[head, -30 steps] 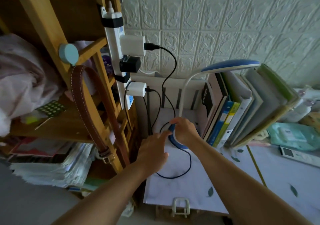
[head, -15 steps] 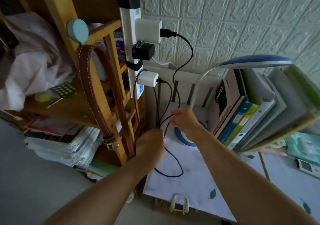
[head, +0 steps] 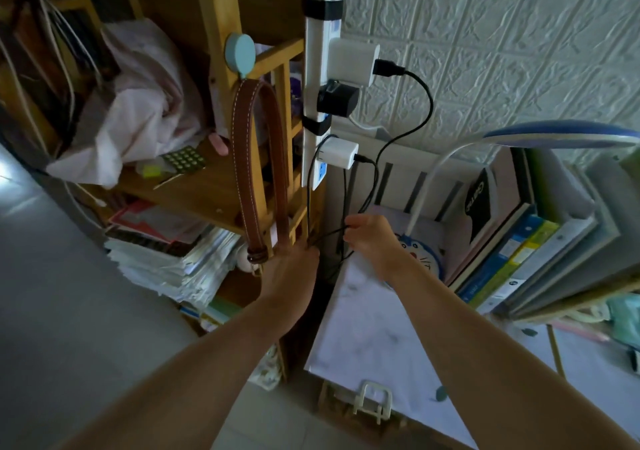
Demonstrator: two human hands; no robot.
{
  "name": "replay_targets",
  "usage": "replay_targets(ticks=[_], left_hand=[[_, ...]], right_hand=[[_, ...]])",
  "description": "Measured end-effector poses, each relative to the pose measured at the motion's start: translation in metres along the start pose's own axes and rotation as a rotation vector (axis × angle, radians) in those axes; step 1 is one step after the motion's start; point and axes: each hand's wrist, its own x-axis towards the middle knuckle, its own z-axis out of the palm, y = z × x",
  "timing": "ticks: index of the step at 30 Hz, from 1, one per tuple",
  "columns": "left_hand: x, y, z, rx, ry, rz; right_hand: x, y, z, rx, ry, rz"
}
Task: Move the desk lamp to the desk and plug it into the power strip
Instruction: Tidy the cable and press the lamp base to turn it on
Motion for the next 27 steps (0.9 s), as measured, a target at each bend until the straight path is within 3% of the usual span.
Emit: replay_targets(ticks=[6, 10, 15, 22, 25, 27], left_hand=[[-0.011, 0.013, 0.052, -0.111, -0.278, -0.111], [-0.007, 0.015, 0.068, -0.164, -0.372, -0.082], [0.007, 0.015, 0.066, -0.231, -0.358, -0.052], [0.029, 0.032, 0.059, -0.196, -0.343, -0.028], [0.035, 0.033, 0.059, -0.205, -0.413, -0.031], [0.038, 0.032, 0.058, -0.191, -0.429, -0.038]], right_hand=[[0.000, 0.045, 0.013, -0.088, -0.134, 0.042], [0.003, 0.065, 0.018, -0.112, -0.128, 0.066], [0.006, 0.065, 0.008, -0.091, -0.102, 0.051], [0.010, 0.054, 0.013, -0.212, -0.268, 0.076], [0.014, 0.051, 0.008, -0.199, -0.178, 0.081], [0.016, 0.046, 0.001, -0.181, -0.009, 0.029]])
